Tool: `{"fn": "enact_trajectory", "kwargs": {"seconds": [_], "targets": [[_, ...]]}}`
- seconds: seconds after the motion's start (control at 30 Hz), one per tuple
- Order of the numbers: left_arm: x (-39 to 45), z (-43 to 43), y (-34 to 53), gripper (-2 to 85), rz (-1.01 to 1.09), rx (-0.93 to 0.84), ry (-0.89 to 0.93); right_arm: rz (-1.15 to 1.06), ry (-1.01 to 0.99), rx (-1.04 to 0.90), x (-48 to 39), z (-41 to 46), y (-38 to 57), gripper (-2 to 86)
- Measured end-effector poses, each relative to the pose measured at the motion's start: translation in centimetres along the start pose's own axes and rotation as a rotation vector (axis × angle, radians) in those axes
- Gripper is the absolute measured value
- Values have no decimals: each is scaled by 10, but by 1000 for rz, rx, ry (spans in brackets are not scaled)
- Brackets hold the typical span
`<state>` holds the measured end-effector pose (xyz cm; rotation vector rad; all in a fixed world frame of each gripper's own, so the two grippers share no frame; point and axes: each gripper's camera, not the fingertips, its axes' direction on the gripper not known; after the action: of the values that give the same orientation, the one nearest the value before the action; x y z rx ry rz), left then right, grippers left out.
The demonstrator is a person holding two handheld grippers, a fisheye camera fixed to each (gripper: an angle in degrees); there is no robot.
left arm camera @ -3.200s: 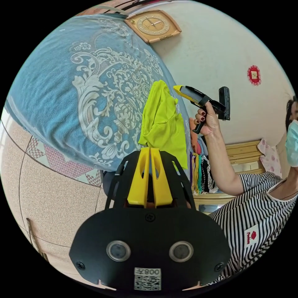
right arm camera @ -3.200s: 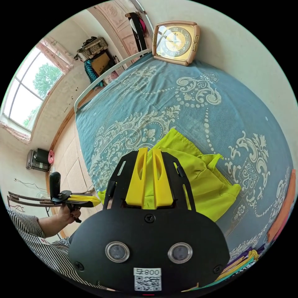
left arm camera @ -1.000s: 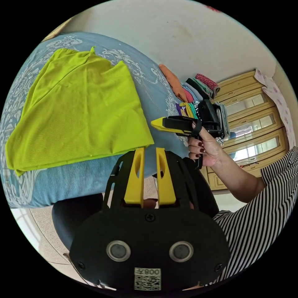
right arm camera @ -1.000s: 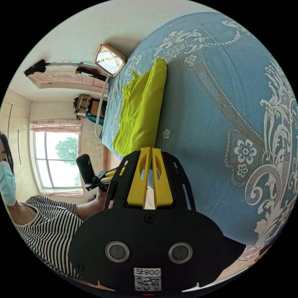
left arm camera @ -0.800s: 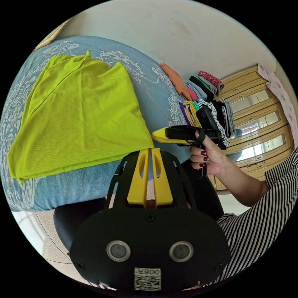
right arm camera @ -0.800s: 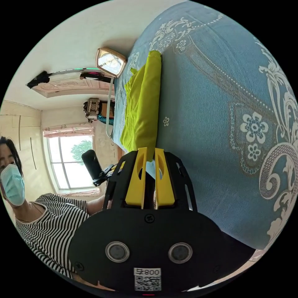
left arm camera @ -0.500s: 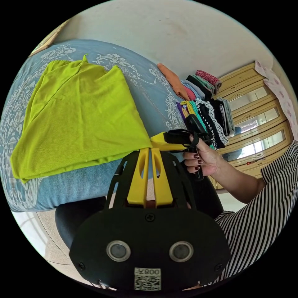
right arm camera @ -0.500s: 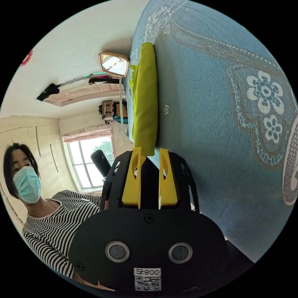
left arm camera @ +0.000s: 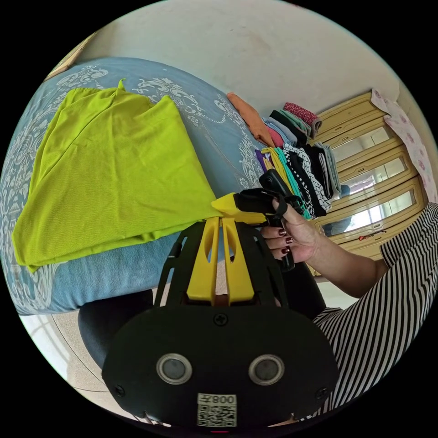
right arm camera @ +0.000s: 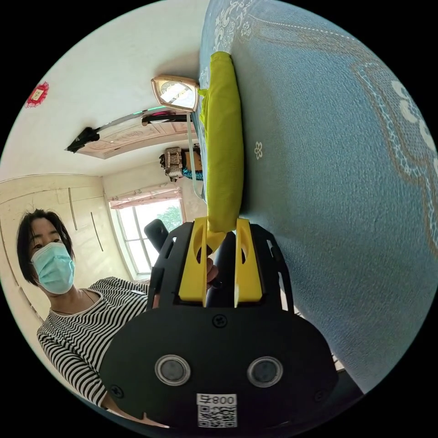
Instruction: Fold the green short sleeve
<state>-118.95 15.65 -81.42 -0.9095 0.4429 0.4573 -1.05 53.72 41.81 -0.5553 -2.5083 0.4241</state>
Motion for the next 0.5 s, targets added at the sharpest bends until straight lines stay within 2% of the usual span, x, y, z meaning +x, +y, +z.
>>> {"fn": "enact_trajectory", "kwargs": {"seconds": [0.23,0.33,0.5], "targets": [[-20,-25,7,7,6,-5,35,-16,35,0,2,-9,11,36],[-46,-48,18,13,-89,29,97,-42,41,-8,-4,-14,17,28],[-121,-90,54,64,-377,201,362,-82,17,0,-21,-22,28,23]]}}
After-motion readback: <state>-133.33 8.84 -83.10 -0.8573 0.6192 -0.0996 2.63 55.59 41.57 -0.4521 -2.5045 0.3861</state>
